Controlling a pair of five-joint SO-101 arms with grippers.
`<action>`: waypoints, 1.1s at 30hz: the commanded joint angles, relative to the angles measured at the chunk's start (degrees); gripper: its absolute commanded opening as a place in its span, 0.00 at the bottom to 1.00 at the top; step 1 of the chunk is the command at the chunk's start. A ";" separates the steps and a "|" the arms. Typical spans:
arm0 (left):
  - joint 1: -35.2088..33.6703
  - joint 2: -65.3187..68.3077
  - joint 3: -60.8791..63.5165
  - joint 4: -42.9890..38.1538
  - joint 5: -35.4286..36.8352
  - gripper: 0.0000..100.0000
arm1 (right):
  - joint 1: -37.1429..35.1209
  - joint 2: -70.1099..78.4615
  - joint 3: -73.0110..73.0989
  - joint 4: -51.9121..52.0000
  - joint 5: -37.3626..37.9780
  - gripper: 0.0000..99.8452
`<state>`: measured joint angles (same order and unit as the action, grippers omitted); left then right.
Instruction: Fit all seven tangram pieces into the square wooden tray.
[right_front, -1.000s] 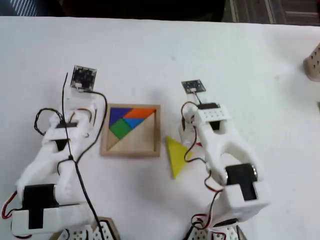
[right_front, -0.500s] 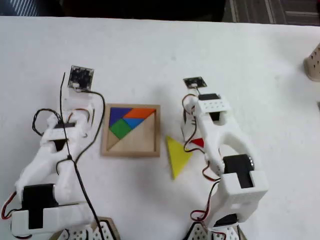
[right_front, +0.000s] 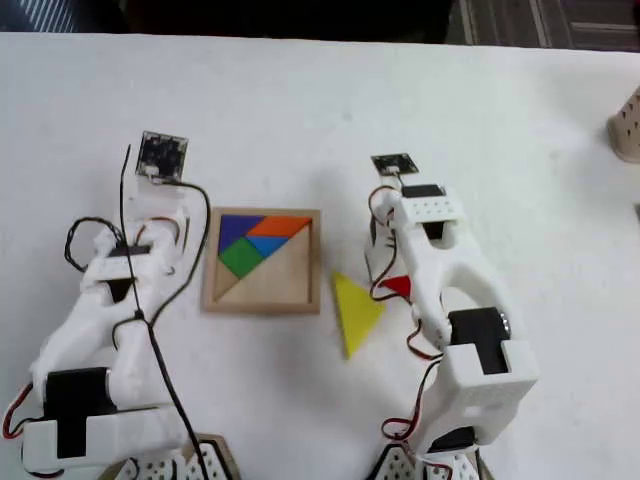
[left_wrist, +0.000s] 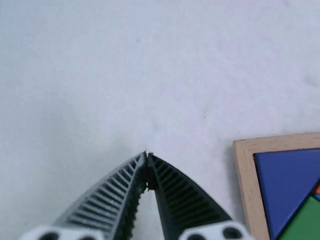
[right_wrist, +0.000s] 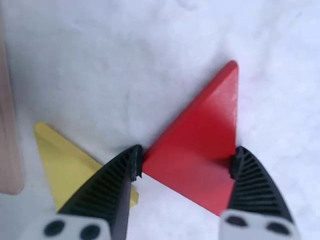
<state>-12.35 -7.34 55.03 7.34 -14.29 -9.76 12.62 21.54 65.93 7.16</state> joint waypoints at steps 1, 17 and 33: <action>-1.01 -0.31 -2.73 0.18 -0.88 0.02 | 0.75 -5.93 -0.88 2.77 0.53 0.16; -1.01 -0.22 -2.81 0.09 -0.88 0.02 | 0.75 -18.68 -0.53 9.80 3.87 0.16; -1.01 -0.22 -2.81 0.09 -0.97 0.02 | 1.89 -17.71 15.56 -10.24 13.36 0.45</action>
<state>-12.35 -7.34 55.03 7.34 -14.29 -8.62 -3.30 35.78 61.19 19.47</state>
